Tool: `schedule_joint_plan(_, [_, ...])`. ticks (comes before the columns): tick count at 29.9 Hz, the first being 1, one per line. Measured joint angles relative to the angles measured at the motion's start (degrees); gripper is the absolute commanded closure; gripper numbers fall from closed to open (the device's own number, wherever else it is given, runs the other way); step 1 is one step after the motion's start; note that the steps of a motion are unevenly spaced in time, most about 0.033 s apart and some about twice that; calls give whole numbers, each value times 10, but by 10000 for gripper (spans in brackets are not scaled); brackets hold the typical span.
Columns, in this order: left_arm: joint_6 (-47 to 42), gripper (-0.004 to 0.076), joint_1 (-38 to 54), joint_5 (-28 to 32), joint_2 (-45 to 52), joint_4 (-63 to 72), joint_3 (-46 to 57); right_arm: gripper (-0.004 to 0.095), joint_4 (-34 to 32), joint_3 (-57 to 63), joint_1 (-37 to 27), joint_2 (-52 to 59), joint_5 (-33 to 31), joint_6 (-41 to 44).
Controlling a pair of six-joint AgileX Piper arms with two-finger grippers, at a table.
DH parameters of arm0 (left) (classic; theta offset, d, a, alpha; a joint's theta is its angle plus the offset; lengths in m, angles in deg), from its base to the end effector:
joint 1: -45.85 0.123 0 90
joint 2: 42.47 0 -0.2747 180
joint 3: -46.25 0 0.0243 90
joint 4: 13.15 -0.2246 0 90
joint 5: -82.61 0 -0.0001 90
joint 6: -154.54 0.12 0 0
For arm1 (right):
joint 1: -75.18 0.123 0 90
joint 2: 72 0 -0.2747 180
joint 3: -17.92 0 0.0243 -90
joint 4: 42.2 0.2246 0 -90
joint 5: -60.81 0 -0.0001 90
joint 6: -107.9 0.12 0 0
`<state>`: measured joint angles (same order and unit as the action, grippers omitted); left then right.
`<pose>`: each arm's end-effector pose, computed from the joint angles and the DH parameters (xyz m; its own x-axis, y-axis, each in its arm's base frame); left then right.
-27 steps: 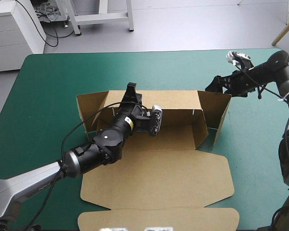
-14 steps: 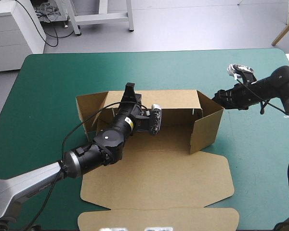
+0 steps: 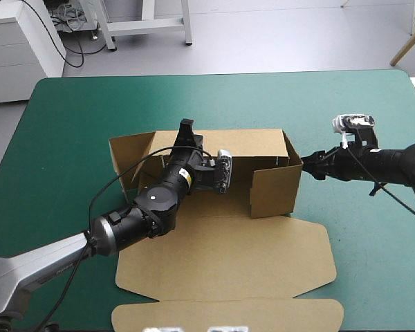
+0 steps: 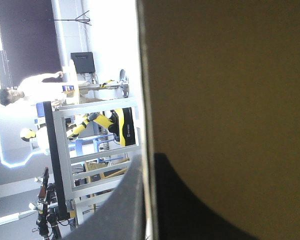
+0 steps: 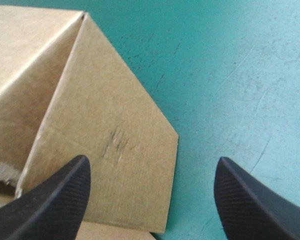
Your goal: Fold the box
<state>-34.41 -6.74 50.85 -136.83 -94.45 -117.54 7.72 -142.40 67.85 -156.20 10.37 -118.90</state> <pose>0.2512 -0.2256 0.2960 0.2851 0.9551 -0.0802 0.3801 -0.0358 0.9242 0.2629 0.0376 0.2898 -0.7250 -0.0436 -0.6874 -0.3861 0.8522 0.3531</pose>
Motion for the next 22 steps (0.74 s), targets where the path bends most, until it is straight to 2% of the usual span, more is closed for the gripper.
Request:
schedule_joint_plan(6, [0,734,-2,0,0,1,0,272,31,51,0,51,12,-57])
schedule_joint_plan(18, [0,734,-3,-1,0,2,0,272,25,52,0,62,-26,-65])
schedule_joint_plan(22, [0,734,-3,-1,0,2,0,272,22,52,9,62,-21,-65])
